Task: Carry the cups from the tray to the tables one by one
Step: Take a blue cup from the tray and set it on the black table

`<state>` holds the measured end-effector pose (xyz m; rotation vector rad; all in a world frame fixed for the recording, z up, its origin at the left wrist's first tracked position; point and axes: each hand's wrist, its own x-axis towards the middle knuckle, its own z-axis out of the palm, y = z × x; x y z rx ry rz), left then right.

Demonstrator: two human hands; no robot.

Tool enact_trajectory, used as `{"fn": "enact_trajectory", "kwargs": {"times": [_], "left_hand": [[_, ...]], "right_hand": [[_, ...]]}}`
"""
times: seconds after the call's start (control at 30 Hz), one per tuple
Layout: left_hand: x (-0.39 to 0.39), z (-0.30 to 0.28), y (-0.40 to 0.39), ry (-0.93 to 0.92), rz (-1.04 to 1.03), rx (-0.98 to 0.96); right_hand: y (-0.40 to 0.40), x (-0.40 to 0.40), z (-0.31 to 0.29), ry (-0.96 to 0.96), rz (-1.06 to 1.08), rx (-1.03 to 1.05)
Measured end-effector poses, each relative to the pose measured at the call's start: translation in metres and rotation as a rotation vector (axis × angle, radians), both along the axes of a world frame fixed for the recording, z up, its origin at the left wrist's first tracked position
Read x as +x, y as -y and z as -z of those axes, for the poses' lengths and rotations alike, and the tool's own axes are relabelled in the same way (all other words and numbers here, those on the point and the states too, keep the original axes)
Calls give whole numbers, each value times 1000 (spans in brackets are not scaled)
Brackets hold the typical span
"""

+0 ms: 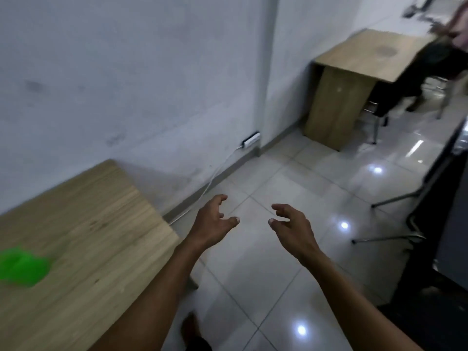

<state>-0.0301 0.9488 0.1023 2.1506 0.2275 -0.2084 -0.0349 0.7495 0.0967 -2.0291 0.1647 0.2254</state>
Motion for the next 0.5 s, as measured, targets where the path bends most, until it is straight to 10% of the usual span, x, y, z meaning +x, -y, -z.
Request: {"fn": "enact_trajectory", "kwargs": {"times": [0.5], "left_hand": [[107,0,266,61,750,2]], "right_hand": [[223,-22,-3,22,682,-19]]}}
